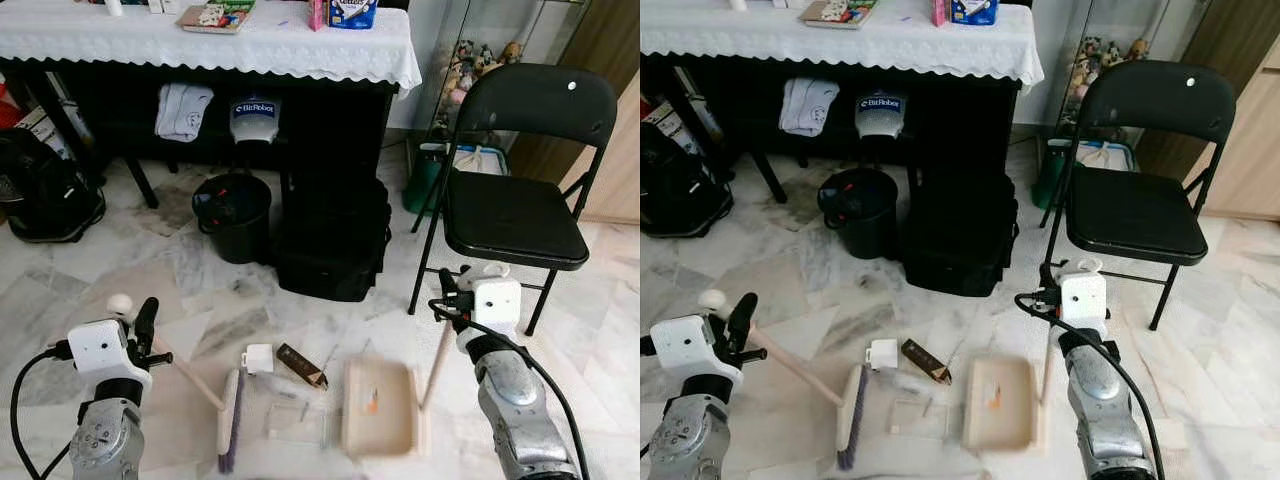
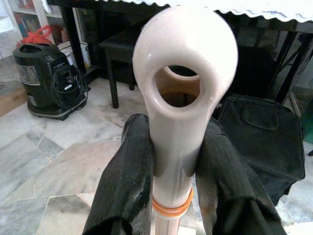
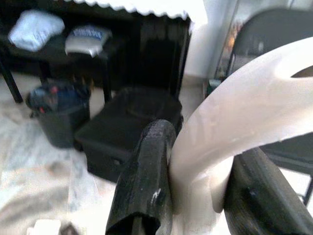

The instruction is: Sweep floor

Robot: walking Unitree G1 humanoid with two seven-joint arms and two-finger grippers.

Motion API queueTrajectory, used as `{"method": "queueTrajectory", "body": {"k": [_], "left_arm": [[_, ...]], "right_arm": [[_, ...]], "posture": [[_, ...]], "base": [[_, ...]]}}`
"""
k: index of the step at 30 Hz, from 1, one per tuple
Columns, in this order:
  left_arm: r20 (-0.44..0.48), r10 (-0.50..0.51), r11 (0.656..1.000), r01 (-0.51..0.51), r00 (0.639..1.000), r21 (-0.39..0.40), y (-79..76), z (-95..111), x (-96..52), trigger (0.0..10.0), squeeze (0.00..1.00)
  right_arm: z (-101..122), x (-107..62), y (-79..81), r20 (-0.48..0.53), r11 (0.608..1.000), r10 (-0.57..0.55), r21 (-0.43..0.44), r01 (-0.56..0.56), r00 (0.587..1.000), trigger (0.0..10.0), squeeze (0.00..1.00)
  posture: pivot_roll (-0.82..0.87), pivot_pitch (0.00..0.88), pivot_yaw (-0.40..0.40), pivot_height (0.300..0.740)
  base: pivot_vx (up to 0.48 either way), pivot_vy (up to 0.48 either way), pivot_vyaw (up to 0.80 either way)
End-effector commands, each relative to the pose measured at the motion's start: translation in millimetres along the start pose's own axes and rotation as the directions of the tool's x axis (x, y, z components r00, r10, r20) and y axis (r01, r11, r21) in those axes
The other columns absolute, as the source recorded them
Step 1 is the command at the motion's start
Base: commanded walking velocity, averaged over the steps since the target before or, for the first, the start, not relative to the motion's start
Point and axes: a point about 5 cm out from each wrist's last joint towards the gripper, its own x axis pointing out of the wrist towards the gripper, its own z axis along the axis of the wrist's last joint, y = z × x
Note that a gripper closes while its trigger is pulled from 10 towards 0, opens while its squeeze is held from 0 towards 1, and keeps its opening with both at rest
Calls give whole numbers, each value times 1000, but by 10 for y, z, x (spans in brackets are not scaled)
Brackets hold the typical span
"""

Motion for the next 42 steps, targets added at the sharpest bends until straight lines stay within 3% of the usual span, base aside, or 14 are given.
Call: {"method": "queueTrajectory", "body": {"k": [1, 18, 24, 34, 38, 42], "left_arm": [[-23, 5, 1000, -5, 1000, 7, 4, -55, -22, 10000, 0], [-29, 24, 1000, -23, 999, 17, 25, -69, -65, 10000, 0], [-27, 31, 999, -30, 999, 23, 58, -66, -79, 10000, 0], [-65, 45, 999, -44, 997, 24, 103, -146, -132, 10000, 0], [-153, 21, 1000, -19, 988, 12, 105, -282, -165, 10000, 0], [-182, -43, 999, 39, 982, -23, 50, -323, -194, 10000, 0]], "right_arm": [[105, 11, -66, 33, 1000, -21, -7, 21, 999, 10000, 0], [-266, 68, 214, -49, 998, 50, 42, -48, 998, 10000, 0], [-456, 13, 207, -100, 999, 35, 24, -32, 994, 10000, 0], [-549, -24, 122, -100, 1000, 11, 2, -10, 995, 10000, 0], [-538, -10, 108, -90, 1000, 5, -3, -5, 996, 10000, 0], [-525, 8, 120, -82, 1000, 11, -2, -12, 997, 10000, 0]], "posture": [[-21, 127, -25, 740], [-2, 132, -23, 740], [8, 130, -15, 740], [3, 126, -12, 740], [3, 134, -16, 740], [5, 139, -16, 740]], "base": [[0, 0, 0], [0, 0, 0], [0, 0, 0], [0, 0, 0], [0, 0, 0], [0, 0, 0]]}}
